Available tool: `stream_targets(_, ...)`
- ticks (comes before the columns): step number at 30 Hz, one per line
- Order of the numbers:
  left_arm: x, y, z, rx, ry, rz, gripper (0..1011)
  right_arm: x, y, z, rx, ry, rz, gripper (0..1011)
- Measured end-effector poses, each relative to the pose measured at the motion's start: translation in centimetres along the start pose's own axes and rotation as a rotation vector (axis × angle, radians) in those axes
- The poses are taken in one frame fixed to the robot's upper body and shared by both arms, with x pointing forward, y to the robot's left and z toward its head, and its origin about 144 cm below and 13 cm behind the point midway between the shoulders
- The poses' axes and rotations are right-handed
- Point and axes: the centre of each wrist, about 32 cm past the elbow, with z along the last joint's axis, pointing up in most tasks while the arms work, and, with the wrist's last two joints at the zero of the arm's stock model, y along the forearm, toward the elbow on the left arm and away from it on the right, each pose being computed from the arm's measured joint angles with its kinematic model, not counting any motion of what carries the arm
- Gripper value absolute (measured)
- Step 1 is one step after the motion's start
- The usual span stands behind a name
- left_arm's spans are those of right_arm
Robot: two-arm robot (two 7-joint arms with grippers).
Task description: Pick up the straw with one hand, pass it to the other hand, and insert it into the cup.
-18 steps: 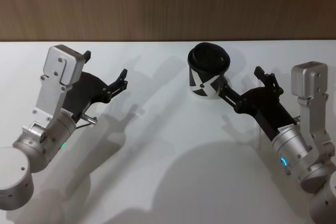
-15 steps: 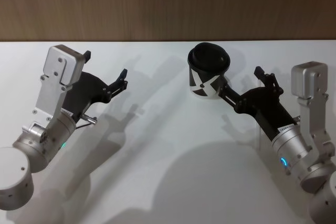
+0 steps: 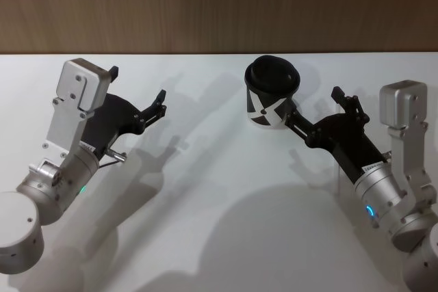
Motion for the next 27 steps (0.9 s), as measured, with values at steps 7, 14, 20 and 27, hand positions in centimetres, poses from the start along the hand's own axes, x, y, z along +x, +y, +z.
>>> stream_targets(7, 0.0, 0.0, 0.0, 0.0, 0.0, 0.0, 1003, 0.0, 0.0, 0.0, 0.0, 0.0, 0.0, 1001)
stream_targets(14, 0.0, 0.0, 0.0, 0.0, 0.0, 0.0, 1003, 0.0, 0.0, 0.0, 0.0, 0.0, 0.0, 1001)
stream_targets(20, 0.0, 0.0, 0.0, 0.0, 0.0, 0.0, 1003, 0.0, 0.0, 0.0, 0.0, 0.0, 0.0, 1001)
stream_targets(27, 0.0, 0.0, 0.0, 0.0, 0.0, 0.0, 1003, 0.0, 0.0, 0.0, 0.0, 0.0, 0.0, 1001)
